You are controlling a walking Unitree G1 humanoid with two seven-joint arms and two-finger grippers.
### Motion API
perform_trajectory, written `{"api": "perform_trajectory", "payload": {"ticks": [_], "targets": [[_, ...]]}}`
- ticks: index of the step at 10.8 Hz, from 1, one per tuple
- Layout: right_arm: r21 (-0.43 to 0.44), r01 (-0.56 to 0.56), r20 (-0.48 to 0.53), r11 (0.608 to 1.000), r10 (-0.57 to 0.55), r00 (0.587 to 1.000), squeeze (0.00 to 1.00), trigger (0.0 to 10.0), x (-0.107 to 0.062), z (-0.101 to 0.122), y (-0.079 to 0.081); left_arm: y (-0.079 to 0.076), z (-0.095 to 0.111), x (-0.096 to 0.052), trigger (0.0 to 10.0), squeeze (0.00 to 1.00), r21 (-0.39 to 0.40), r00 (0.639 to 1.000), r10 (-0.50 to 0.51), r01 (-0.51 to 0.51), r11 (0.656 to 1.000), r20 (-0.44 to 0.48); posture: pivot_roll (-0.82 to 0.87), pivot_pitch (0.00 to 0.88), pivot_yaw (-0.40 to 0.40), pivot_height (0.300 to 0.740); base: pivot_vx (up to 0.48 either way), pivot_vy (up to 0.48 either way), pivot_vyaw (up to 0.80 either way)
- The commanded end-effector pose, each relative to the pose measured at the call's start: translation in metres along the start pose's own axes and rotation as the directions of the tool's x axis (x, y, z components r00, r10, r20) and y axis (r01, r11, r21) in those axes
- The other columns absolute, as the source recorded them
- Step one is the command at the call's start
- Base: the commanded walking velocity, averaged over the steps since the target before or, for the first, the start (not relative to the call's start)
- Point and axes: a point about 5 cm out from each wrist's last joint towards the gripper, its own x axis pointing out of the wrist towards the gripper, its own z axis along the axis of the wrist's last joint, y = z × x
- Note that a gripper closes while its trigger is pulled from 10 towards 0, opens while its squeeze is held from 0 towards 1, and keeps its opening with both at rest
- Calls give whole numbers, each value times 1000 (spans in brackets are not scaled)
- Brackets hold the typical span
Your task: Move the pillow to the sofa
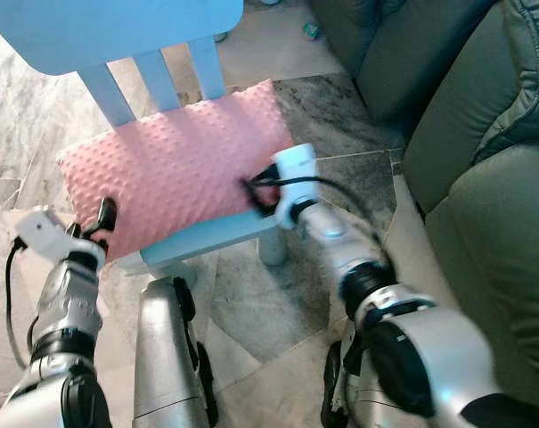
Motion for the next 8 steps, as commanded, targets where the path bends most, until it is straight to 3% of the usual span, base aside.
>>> {"api": "perform_trajectory", "payload": {"ticks": [1, 3, 5, 8], "targets": [[0, 41, -55, 999, -41, 998, 0, 10000, -4, -12, -5, 15, -4, -8, 10000, 0, 24, 999, 33, -32, 999, -24, 49, 475, 22, 481, 0, 0, 0], [23, 49, -100, 999, -47, 994, 0, 10000, -7, -22, -8, 17, -3, -10, 10000, 0, 28, 999, 30, -30, 999, -20, 65, 478, 20, 481, 0, 0, 0], [102, -17, -125, 995, 29, 992, 0, 10000, -9, -32, 3, 22, -7, -18, 10000, 0, 25, 999, 19, -18, 1000, -26, 90, 490, 26, 481, 0, 0, 0], [155, -26, -153, 988, 50, 987, 0, 10000, -11, -40, 8, 23, -9, -25, 10000, 0, 34, 999, 3, -2, 999, -32, 119, 497, 44, 481, 0, 0, 0]]}}
